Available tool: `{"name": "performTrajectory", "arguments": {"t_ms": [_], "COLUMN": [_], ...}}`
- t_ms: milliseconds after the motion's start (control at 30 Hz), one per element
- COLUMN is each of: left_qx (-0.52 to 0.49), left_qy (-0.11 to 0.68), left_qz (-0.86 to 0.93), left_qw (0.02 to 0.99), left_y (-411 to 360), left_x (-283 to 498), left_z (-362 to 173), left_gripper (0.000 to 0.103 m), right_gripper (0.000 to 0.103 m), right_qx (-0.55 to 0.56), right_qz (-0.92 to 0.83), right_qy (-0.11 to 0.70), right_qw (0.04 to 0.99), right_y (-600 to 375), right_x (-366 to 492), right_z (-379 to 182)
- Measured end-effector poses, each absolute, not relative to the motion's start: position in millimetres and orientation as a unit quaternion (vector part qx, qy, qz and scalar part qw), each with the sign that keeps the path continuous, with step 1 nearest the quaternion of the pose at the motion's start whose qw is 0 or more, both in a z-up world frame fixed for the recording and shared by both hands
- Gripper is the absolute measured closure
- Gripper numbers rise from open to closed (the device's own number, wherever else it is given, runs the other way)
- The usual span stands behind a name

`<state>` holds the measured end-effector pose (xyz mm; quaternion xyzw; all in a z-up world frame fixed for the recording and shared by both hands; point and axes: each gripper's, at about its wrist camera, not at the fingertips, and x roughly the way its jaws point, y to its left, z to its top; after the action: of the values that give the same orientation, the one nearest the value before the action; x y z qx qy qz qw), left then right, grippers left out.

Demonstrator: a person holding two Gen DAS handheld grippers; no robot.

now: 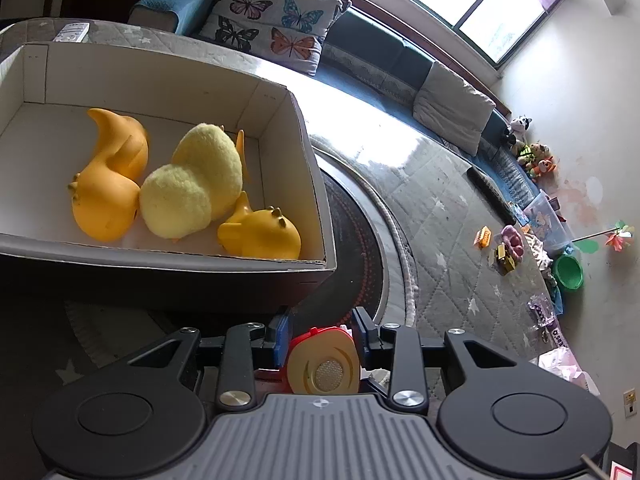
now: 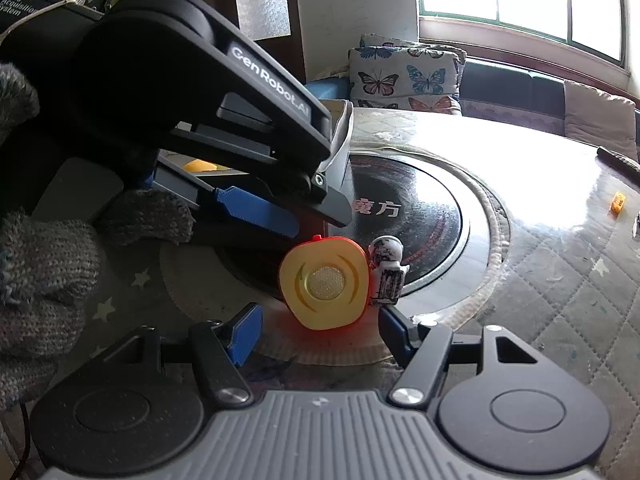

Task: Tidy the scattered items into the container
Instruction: 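Close the right gripper on the red apple toy while the left gripper grips it too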

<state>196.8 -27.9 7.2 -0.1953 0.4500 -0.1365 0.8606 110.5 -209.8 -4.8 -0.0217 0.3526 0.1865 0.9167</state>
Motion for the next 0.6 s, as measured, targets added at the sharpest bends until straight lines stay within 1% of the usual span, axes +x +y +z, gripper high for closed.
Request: {"name": "performTrajectory", "arguments": {"t_ms": [233, 333, 600], "left_qx": [-0.191, -0.192, -0.205], "left_qy": [0.459, 0.462, 0.468], "left_qz": [-0.130, -0.127, -0.121], "left_qw": [0.858, 0.856, 0.851], "left_y": [-30, -30, -29], "left_x": [202, 203, 208], "left_z": [3, 1, -4], "left_gripper": [0.068, 0.068, 0.068], "right_gripper": [0.038, 0.043, 0.045], "right_qx": [-0.028, -0.030, -0.033], "right_qz": [0.188, 0.188, 0.187], "right_qy": [0.354, 0.354, 0.354], "right_qw": [0.916, 0.916, 0.916], "right_y": [-206, -204, -204], "right_x": [115, 116, 118], "right_z": [-6, -6, -7]}}
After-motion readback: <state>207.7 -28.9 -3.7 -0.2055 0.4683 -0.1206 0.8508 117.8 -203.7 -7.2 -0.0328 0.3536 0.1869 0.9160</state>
